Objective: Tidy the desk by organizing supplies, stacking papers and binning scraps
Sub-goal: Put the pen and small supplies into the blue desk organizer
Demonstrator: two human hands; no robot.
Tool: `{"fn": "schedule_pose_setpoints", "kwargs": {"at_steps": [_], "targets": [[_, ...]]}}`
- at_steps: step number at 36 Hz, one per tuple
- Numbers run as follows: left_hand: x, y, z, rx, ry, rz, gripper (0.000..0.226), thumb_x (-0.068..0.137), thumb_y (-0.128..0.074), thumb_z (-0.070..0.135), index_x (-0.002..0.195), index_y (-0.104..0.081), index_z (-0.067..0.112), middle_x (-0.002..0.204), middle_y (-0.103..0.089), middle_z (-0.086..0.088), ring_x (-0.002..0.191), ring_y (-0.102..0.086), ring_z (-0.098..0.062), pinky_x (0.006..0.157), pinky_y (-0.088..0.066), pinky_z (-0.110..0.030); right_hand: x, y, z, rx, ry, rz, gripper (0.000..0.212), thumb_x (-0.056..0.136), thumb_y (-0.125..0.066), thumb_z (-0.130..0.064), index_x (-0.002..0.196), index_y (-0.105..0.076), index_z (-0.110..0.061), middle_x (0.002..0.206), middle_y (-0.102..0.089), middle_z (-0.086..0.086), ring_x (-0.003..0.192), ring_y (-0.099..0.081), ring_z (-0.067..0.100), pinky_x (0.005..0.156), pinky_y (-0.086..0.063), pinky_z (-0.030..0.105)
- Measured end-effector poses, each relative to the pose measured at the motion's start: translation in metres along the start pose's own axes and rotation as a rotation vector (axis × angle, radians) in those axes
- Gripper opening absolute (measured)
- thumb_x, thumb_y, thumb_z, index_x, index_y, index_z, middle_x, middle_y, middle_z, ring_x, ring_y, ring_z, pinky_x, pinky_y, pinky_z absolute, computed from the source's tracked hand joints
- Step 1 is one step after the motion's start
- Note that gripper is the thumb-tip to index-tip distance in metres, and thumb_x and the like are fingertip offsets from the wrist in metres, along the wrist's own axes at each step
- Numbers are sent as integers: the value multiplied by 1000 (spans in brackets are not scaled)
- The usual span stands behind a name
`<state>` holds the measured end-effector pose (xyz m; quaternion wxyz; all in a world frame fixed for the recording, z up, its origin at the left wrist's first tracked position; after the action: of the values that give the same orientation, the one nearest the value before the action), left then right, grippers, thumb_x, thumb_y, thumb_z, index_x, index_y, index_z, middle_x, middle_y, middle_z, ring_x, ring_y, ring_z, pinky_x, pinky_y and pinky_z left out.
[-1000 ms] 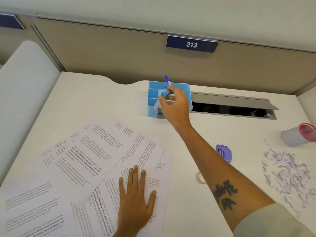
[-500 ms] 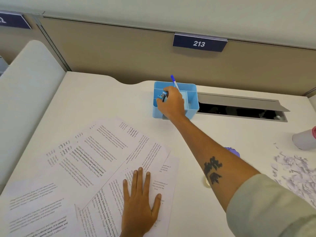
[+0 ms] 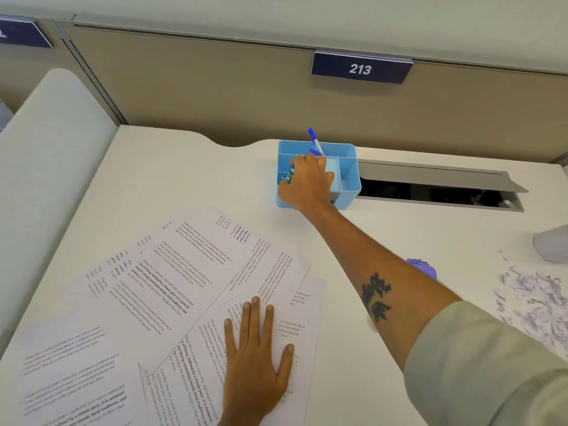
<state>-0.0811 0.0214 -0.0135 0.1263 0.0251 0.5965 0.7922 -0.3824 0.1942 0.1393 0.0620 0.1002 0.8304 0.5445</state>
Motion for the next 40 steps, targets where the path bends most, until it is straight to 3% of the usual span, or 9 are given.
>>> {"fn": "schedule_pose_setpoints", "kwargs": {"at_steps": [11, 15, 24, 29, 34, 40], "targets": [[0, 0, -1, -6, 3, -3, 88, 104, -30, 74, 175, -19, 23, 185, -9, -4, 170, -16, -33, 130, -24, -72, 0, -7, -2, -41, -31, -51, 52, 90, -71, -40, 135, -58, -18, 140, -52, 4, 132, -44, 23, 101, -44, 43], [-1, 0, -1, -8, 3, -3, 88, 104, -30, 74, 175, -15, 24, 185, -6, -4, 170, -13, -31, 131, -22, -71, -5, 1, 1, 45, -33, -5, 48, 93, -69, -36, 136, -59, -19, 140, -53, 4, 131, -44, 23, 98, -42, 41], [-2, 3, 0, 37, -13, 3, 90, 104, -42, 67, 175, -15, 20, 185, -1, -7, 171, -5, -29, 135, -9, -65, -41, 27, 60, 333, -16, 207, 38, 89, -72, -19, 126, -68, -14, 125, -62, 5, 124, -48, 24, 94, -52, 39], [-4, 7, 3, 27, -36, 17, 89, 104, -44, 62, 175, -14, 17, 185, 0, -8, 171, -4, -30, 134, -11, -66, -70, 42, 127, 321, -97, 191, 34, 91, -72, -16, 125, -68, -14, 121, -61, 6, 121, -48, 22, 89, -42, 25], [-5, 10, 5, 38, -37, 27, 89, 104, -44, 61, 175, -16, 16, 185, -2, -9, 171, -5, -31, 134, -13, -67, -98, 51, 202, 166, -266, 94, 28, 93, -69, -26, 120, -71, -19, 121, -64, 4, 125, -47, 27, 98, -50, 42], [-6, 11, 5, 44, -36, 30, 88, 104, -42, 62, 175, -15, 16, 185, -1, -10, 171, -5, -31, 134, -14, -68, -132, 58, 268, -56, -421, -115, 37, 94, -65, -35, 127, -66, -20, 130, -57, 8, 131, -41, 31, 98, -51, 49]]}}
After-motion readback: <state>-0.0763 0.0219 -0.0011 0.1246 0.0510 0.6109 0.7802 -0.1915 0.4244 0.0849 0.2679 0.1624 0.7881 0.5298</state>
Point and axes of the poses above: each hand's wrist, its own x-axis towards the middle knuckle, its own y-axis out of the back of the hand, z = x × y, the point moved 8 cm from there along x, towards the middle knuckle
